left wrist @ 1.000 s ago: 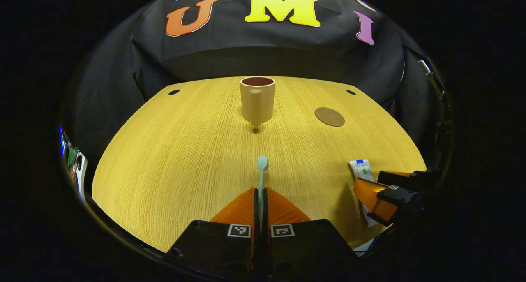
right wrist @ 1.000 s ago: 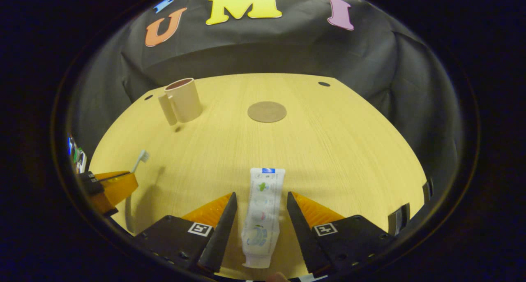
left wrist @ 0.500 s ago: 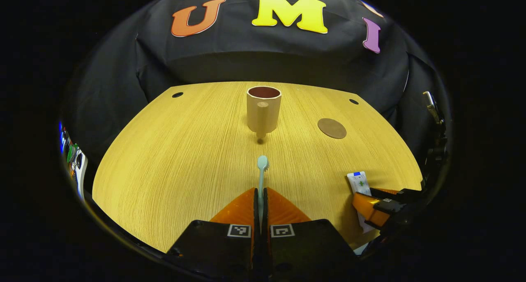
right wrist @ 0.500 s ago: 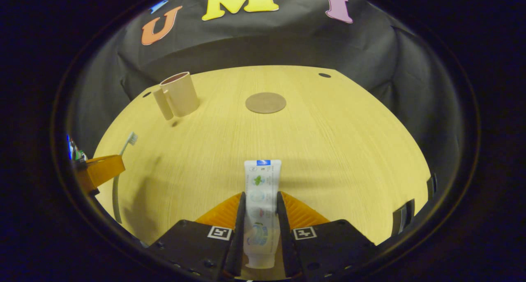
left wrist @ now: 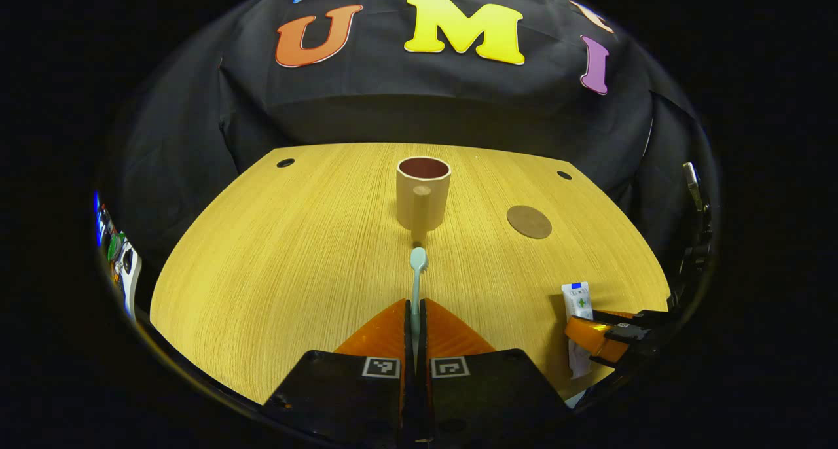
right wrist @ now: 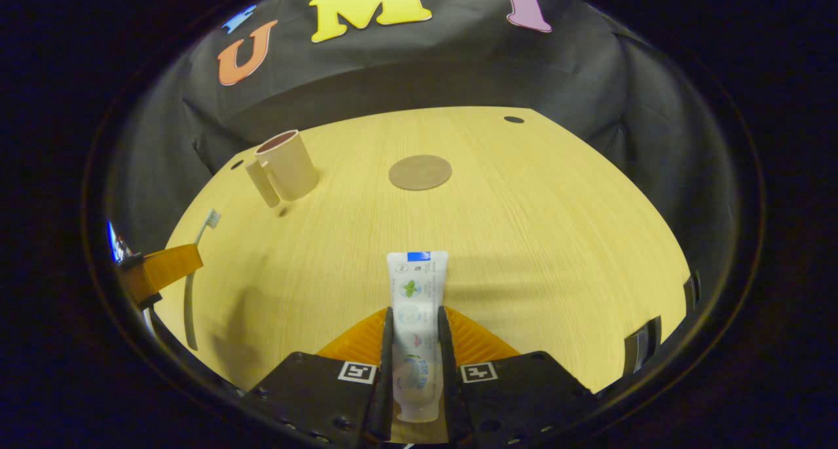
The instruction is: Put the toothbrush and toothpaste on the desktop into the cup, then pick up the cup and place it on the coaster on the desktop.
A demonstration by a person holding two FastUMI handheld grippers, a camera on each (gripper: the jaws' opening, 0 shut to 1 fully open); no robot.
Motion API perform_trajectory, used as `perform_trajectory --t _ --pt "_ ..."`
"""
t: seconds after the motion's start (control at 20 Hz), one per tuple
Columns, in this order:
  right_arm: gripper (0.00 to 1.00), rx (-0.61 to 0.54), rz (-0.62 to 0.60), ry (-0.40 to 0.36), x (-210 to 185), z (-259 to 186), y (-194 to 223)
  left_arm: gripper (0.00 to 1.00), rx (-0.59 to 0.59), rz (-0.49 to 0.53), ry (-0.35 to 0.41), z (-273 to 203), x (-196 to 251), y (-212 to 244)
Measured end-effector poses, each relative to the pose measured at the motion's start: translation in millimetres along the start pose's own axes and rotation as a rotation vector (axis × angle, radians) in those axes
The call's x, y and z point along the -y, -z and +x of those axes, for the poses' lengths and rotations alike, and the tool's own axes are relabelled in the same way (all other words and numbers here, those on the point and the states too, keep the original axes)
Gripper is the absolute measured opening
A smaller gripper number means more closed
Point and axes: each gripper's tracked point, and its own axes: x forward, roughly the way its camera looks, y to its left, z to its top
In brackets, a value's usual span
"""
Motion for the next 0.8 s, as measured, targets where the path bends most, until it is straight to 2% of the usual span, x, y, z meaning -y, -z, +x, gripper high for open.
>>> perform_trajectory --t 0.5,0.6,0.8 --pt "0.32 0.138 0.009 -0.048 -8.8 -36.2 -42.3 0.04 0.074 0.004 -0.001 -2.2 -2.1 -33.4" --pt "0.19 0.196 -0.004 -0.048 -11.3 -44.3 -58.2 0.03 0.090 0.011 0.001 -4.3 -0.2 -40.8" --pt "0.20 0.216 -0.007 -0.071 -16.8 -50.9 -72.1 0.03 0.116 0.016 0.001 -7.7 -1.2 -57.5"
